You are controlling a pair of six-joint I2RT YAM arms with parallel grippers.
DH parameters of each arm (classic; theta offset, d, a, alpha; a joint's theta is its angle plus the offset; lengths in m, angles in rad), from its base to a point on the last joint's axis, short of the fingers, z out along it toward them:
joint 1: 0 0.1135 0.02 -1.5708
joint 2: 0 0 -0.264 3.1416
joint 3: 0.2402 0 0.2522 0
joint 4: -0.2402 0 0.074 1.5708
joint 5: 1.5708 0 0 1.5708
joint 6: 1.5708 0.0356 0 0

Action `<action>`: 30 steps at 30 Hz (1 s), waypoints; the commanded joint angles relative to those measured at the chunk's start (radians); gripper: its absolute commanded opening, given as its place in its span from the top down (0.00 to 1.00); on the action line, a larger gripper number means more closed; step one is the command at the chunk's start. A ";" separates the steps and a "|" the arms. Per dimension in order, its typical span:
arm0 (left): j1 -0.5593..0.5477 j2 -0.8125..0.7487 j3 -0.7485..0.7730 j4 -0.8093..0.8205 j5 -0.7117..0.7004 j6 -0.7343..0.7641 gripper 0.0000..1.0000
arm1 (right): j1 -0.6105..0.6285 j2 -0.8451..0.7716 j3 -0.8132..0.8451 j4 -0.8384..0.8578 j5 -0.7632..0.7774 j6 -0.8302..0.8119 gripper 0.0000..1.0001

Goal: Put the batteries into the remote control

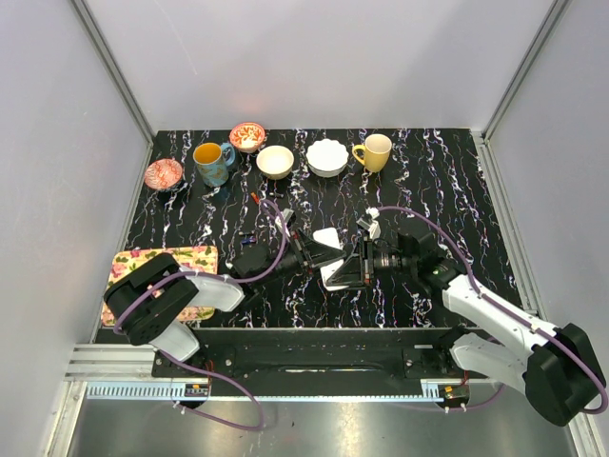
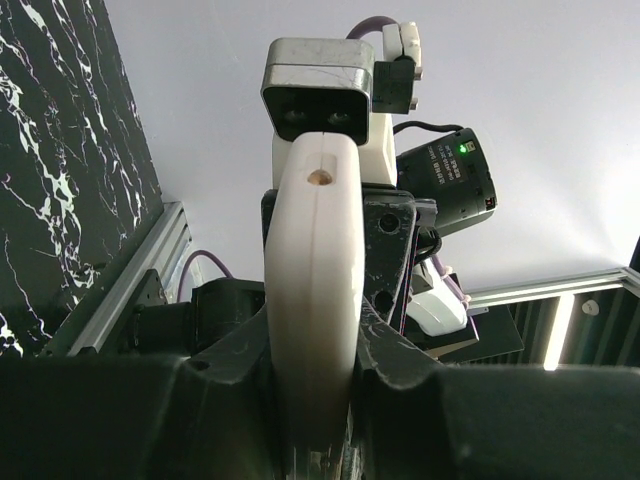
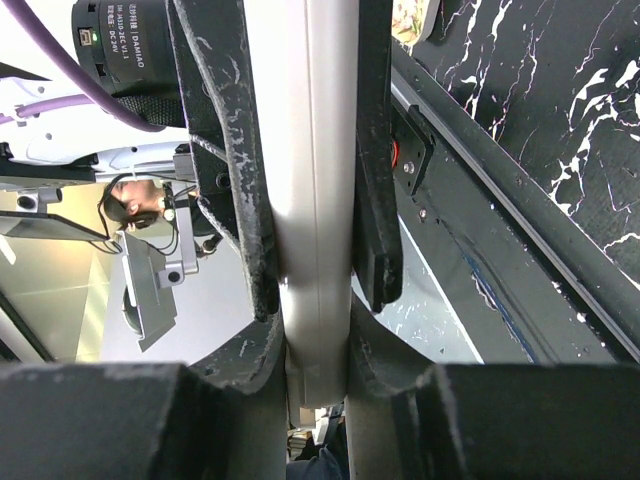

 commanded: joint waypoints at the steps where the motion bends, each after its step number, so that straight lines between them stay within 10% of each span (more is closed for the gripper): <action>1: -0.005 -0.036 -0.028 0.381 0.045 0.021 1.00 | -0.016 -0.016 0.026 -0.006 0.066 0.002 0.99; 10: -0.005 -0.071 -0.056 0.293 -0.047 0.016 1.00 | -0.014 0.008 0.049 -0.018 0.108 0.041 0.66; 30: -0.004 -0.096 -0.072 0.137 -0.131 0.014 1.00 | -0.014 0.050 0.115 -0.103 0.105 0.006 0.47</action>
